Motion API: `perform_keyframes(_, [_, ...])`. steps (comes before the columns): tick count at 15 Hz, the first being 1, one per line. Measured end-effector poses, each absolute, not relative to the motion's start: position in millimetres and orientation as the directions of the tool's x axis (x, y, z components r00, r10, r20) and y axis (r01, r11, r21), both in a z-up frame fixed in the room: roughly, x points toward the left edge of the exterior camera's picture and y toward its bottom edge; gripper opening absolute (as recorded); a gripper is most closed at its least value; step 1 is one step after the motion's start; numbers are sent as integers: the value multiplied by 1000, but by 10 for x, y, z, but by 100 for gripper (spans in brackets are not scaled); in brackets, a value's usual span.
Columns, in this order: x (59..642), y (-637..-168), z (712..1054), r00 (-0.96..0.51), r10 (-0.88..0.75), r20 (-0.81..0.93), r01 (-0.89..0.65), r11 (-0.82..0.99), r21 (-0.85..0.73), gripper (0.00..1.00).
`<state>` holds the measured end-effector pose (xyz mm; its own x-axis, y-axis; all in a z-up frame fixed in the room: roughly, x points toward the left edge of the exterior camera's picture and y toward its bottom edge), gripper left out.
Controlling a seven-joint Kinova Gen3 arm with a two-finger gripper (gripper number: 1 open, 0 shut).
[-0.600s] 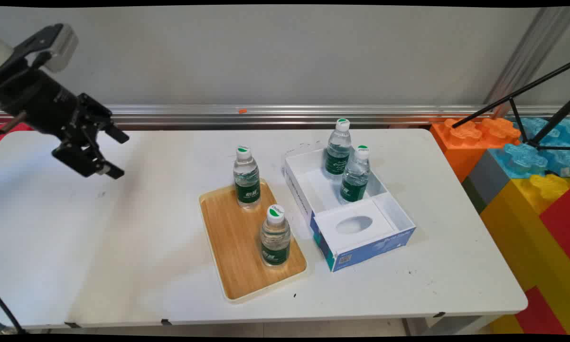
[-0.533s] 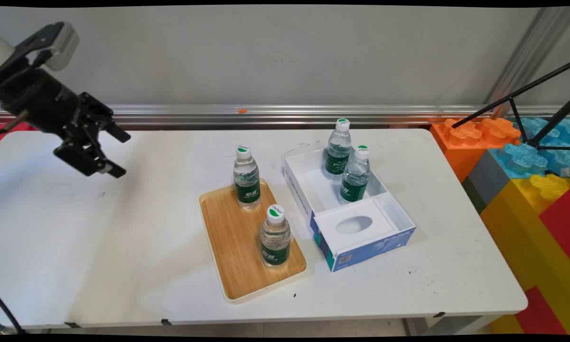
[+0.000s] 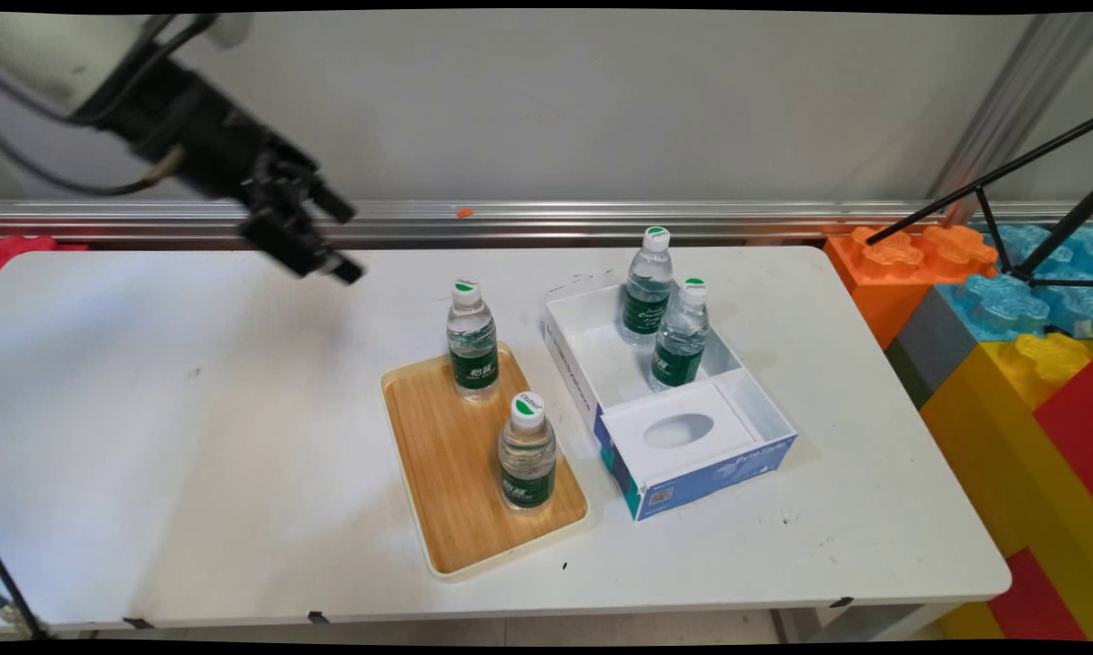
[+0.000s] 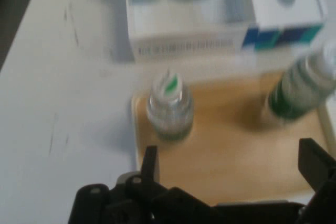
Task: Pick up the green bottle from the white box
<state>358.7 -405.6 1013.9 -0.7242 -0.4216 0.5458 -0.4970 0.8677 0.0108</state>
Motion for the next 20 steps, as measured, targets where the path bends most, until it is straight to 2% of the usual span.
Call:
perform_keyframes(3, [3183, -4191, 10145, -688, -444, 574, -520, 853, 37, 100])
perform_keyframes(6, [2820, -4314, 9996, -659, -455, 599, -529, 847, 60, 100])
perform_keyframes(15, [2210, -4787, 9164, -617, -460, 638, -528, 844, 97, 100])
perform_keyframes(20, [1975, -4998, 8811, -606, -451, 656, -515, 850, 110, 100])
